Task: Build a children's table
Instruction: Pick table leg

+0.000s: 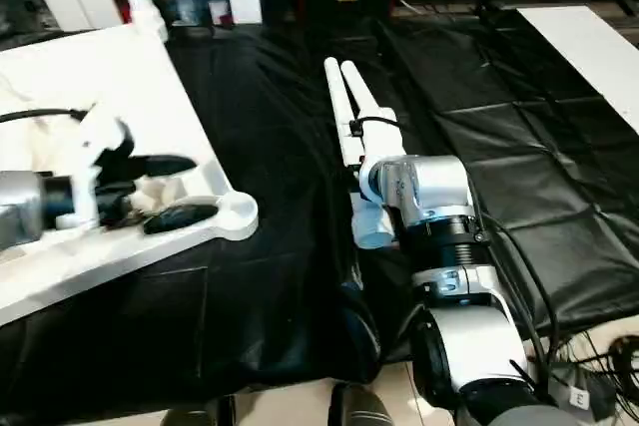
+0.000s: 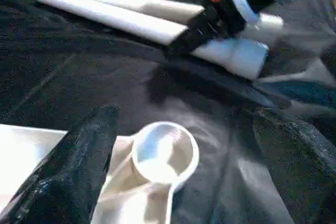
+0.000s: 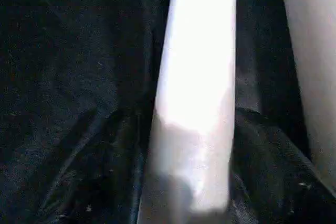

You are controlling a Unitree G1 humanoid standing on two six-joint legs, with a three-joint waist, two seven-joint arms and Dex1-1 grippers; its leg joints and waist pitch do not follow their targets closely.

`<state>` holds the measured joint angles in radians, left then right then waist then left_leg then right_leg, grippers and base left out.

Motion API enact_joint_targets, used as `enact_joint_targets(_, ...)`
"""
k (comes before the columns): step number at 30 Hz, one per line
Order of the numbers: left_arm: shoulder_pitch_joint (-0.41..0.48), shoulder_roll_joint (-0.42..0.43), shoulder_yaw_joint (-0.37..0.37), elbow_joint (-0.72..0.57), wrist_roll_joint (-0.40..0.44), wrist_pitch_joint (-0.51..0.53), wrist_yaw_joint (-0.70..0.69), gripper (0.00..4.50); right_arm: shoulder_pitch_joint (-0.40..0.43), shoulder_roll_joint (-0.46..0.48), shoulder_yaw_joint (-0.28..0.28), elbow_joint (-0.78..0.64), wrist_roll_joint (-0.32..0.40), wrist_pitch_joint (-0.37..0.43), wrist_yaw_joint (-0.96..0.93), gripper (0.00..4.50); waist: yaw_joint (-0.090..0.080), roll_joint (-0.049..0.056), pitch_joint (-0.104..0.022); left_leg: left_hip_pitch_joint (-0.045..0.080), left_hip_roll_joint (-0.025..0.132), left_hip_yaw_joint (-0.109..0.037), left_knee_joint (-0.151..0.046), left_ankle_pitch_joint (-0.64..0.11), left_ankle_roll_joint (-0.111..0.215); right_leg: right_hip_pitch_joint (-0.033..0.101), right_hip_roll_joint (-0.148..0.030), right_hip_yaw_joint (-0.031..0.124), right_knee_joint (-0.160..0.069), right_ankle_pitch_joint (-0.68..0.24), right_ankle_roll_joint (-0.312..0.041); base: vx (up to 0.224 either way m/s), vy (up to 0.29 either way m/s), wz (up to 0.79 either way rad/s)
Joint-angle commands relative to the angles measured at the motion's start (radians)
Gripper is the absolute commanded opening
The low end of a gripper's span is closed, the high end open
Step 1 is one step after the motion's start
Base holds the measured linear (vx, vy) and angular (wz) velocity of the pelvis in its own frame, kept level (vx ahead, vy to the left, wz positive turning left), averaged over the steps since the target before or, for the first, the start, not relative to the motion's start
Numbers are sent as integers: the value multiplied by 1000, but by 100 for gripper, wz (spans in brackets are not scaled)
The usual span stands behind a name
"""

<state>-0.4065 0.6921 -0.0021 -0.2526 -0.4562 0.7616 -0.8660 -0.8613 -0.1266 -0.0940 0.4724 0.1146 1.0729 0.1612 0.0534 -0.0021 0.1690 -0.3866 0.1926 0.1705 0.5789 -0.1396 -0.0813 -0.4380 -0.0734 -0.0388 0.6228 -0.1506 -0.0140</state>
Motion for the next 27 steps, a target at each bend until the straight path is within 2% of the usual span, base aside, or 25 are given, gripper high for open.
enact_joint_targets(1,-28,-25,-13,33,61,6,95,450,7,8,-17,-2,7,-8,-5,256,6,28,-113,21,6,1,-54,-225,-77,69,-34,36,-55,-156,-201,0,0,0)
enact_joint_targets(2,-35,-33,-16,41,76,22,125,450,8,10,-17,-1,6,-10,-7,247,6,25,-113,23,6,3,-53,-240,-80,66,-33,37,-58,-180,-187,0,0,0)
enact_joint_targets(4,-43,-99,9,59,129,-48,248,450,7,14,-23,3,6,-15,-11,225,8,24,-111,22,7,-1,-54,-265,-83,66,-35,37,-66,-240,-163,0,0,0)
enact_joint_targets(7,-76,-166,56,89,105,47,345,450,6,21,-45,-3,14,-28,-18,204,7,23,-116,22,5,0,-50,-267,-91,63,-33,36,-62,-253,-157,0,0,0)
enact_joint_targets(9,-71,-221,72,87,133,-46,413,450,8,19,-48,-5,23,-44,-18,188,8,20,-117,16,5,-5,-50,-273,-82,67,-36,33,-67,-275,-151,0,0,0)
enact_joint_targets(10,-83,-247,90,97,124,-32,442,450,11,20,-50,-9,26,-52,-17,185,8,17,-119,18,5,-2,-47,-269,-78,65,-35,34,-68,-276,-148,0,0,0)
enact_joint_targets(11,-100,-275,110,112,117,-13,477,450,17,22,-58,-13,34,-68,-18,185,11,19,-122,20,6,-3,-47,-266,-77,64,-37,33,-67,-277,-148,0,0,0)
enact_joint_targets(12,-111,-292,123,120,110,6,497,450,22,24,-63,-18,39,-77,-18,182,10,15,-121,17,4,-2,-46,-268,-72,63,-36,32,-69,-287,-143,0,0,0)
enact_joint_targets(13,-111,-292,123,120,110,6,497,450,22,24,-63,-18,39,-77,-18,180,10,16,-122,18,4,-2,-45,-269,-71,63,-36,33,-68,-289,-142,0,0,0)
enact_joint_targets(15,-155,-314,123,172,89,29,490,450,59,46,-126,-44,89,-251,15,179,12,14,-122,17,3,0,-44,-274,-56,59,-40,33,-76,-317,-127,0,0,0)
enact_joint_targets(16,-161,-315,121,176,84,45,485,450,64,46,-128,-48,92,-268,21,179,12,9,-123,17,1,1,-43,-261,-49,59,-38,31,-74,-315,-126,0,0,0)
enact_joint_targets(17,-180,-337,132,175,22,84,449,450,78,43,-139,-76,109,-308,50,179,13,9,-125,17,2,1,-42,-247,-46,60,-38,32,-71,-299,-132,0,0,0)
enact_joint_targets(18,-203,-389,155,147,-55,130,437,450,98,41,-158,-153,160,-292,123,179,12,2,-122,15,3,4,-41,-231,-38,59,-36,33,-69,-266,-153,0,0,0)
enact_joint_targets(19,-203,-389,155,147,-55,130,437,450,98,41,-158,-153,160,-292,123,178,18,7,-123,15,5,3,-40,-223,-24,61,-36,32,-66,-234,-174,0,0,0)
enact_joint_targets(20,-209,-401,159,141,-67,135,439,450,103,43,-167,-177,179,-281,142,178,17,6,-124,13,7,2,-40,-219,-20,61,-36,32,-64,-224,-180,0,0,0)
enact_joint_targets(21,-228,-431,173,133,-116,163,441,450,122,36,-166,-238,223,-259,213,178,14,1,-121,5,3,3,-40,-215,-7,69,-34,30,-62,-219,-180,0,0,0)
enact_joint_targets(23,-251,-469,190,121,-207,229,423,450,168,8,-151,-355,300,-220,343,178,19,3,-122,7,5,2,-38,-207,12,68,-37,30,-65,-213,-181,0,0,0)
enact_joint_targets(24,-262,-492,196,115,-260,265,413,450,210,-22,-132,-448,352,-206,435,178,22,-1,-120,2,4,3,-37,-188,30,73,-36,29,-68,-205,-181,0,0,0)
enact_joint_targets(25,-267,-501,203,117,-275,276,417,450,224,-32,-125,-470,372,-210,454,178,25,0,-122,4,7,2,-35,-183,36,71,-38,30,-66,-200,-184,0,0,0)
enact_joint_targets(27,-278,-516,218,127,-297,299,430,450,240,-49,-114,-498,392,-204,478,178,23,-3,-119,-2,4,3,-37,-180,38,72,-36,26,-71,-234,-181,0,0,0)
